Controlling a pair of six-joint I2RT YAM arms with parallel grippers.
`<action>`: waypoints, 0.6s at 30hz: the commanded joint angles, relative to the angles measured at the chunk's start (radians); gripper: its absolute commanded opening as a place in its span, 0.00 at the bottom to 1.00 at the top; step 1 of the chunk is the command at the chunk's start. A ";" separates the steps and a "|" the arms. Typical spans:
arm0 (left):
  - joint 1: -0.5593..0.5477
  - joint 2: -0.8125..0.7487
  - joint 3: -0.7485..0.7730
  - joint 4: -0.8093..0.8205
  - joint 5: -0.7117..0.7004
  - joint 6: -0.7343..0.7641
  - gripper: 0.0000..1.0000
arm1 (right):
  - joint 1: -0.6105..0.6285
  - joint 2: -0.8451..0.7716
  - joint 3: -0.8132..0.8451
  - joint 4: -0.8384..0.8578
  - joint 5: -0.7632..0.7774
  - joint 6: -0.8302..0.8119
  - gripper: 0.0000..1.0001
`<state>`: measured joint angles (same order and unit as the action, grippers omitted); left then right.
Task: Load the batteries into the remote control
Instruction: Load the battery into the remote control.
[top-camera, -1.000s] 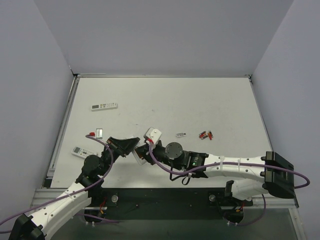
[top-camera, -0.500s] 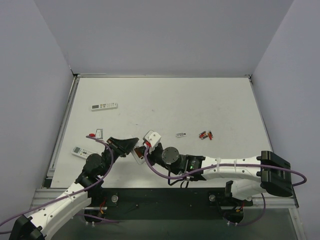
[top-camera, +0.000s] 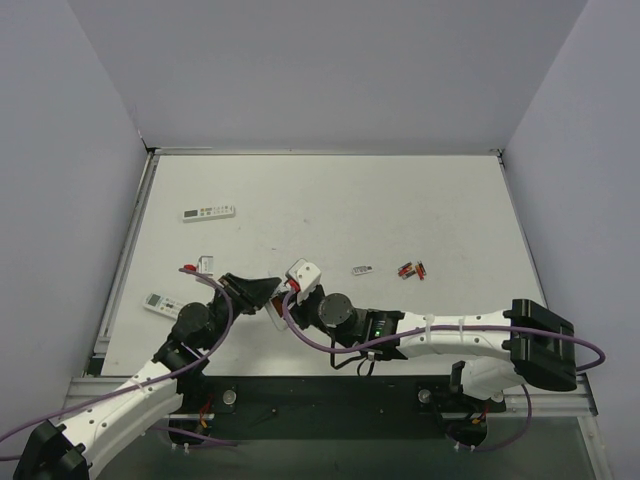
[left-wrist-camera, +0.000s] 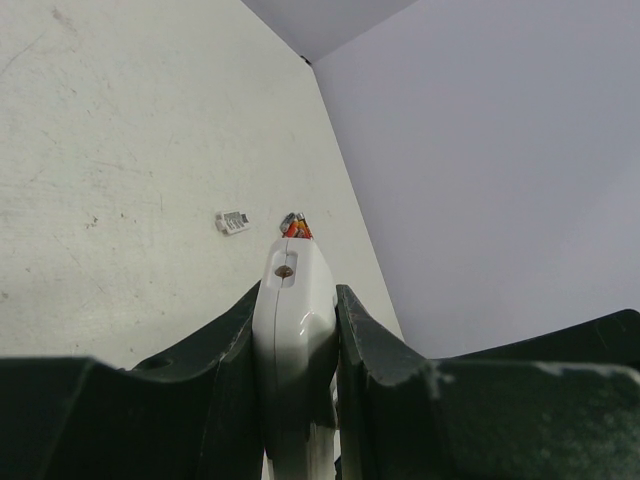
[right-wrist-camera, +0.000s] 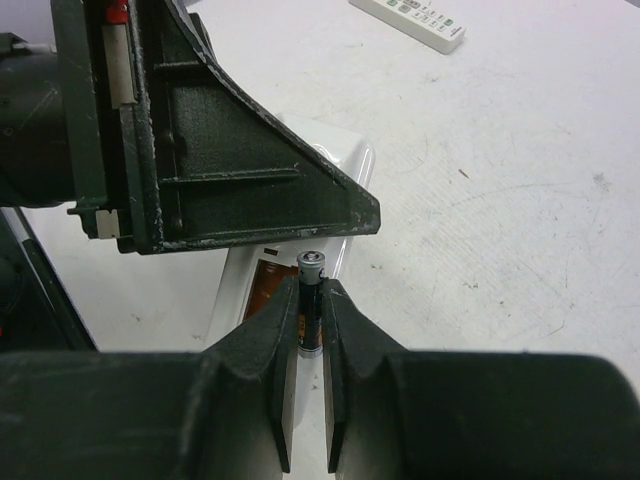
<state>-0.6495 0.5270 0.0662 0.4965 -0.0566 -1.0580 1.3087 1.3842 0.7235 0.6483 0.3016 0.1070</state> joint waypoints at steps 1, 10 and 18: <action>-0.012 0.010 0.055 0.062 -0.015 0.010 0.00 | 0.001 -0.056 0.004 0.100 -0.009 0.037 0.00; -0.021 0.024 0.069 0.086 -0.015 0.012 0.00 | 0.000 -0.021 0.007 0.111 -0.021 0.106 0.00; -0.022 -0.001 0.070 0.077 -0.035 0.006 0.00 | -0.003 -0.002 -0.015 0.103 0.019 0.134 0.00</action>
<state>-0.6670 0.5453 0.0830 0.5121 -0.0761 -1.0576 1.3090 1.3746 0.7189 0.6930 0.2924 0.2104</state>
